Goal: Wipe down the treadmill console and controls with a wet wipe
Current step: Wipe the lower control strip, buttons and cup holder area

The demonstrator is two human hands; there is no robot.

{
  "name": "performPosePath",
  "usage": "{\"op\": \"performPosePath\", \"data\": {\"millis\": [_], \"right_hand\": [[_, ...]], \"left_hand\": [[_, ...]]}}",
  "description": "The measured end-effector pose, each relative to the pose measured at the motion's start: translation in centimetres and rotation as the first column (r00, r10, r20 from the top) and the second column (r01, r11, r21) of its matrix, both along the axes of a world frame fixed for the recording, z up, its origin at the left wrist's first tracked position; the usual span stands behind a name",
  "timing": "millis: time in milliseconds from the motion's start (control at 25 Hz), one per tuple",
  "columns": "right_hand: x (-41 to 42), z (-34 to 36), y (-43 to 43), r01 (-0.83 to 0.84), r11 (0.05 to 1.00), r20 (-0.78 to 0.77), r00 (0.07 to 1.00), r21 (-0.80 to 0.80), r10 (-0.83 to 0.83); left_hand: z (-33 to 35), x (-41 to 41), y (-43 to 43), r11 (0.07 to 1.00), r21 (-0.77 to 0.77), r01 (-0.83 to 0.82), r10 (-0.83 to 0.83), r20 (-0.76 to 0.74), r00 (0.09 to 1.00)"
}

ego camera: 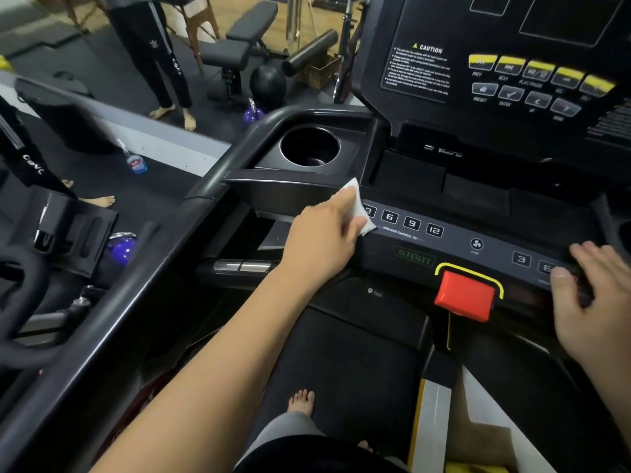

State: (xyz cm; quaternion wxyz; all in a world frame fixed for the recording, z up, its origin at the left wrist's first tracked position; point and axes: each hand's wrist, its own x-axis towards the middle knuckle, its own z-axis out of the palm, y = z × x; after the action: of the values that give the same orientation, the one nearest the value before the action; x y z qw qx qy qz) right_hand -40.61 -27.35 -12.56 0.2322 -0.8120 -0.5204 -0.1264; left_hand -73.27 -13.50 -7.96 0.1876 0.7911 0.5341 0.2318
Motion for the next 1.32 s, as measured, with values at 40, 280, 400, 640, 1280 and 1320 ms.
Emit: {"op": "performPosePath", "data": {"millis": [40,280,400,640,1280,1320], "right_hand": [[0.2,-0.2,0.0,-0.003,1.000,-0.001,1.000,-0.001,0.003],[0.3,-0.3,-0.1,-0.001,1.000,-0.002,1.000,0.008,0.001],[0.3,-0.3,0.2,0.030,0.999,0.008,1.000,-0.025,-0.030],[0.9,-0.8,0.1,-0.003,1.000,-0.050,0.999,-0.005,0.002],[-1.5,1.8,-0.3,-0.068,0.995,-0.041,0.997,0.069,0.071],[-1.5,1.8,-0.3,-0.067,0.995,-0.041,0.997,0.072,0.070]], "left_hand": [[0.2,-0.2,0.3,1.000,-0.030,0.003,-0.003,0.009,1.000],[-1.1,-5.7,-2.4,0.991,-0.132,-0.010,0.003,-0.058,0.998],[-1.1,-5.1,-2.8,0.994,-0.092,-0.055,0.051,-0.040,0.998],[0.3,-0.6,-1.7,0.986,0.072,-0.149,0.150,-0.003,0.989],[1.1,-2.6,-2.6,0.980,-0.151,-0.133,0.149,0.104,0.983],[0.5,-2.2,-2.8,0.976,0.093,-0.197,0.197,0.003,0.980]]}}
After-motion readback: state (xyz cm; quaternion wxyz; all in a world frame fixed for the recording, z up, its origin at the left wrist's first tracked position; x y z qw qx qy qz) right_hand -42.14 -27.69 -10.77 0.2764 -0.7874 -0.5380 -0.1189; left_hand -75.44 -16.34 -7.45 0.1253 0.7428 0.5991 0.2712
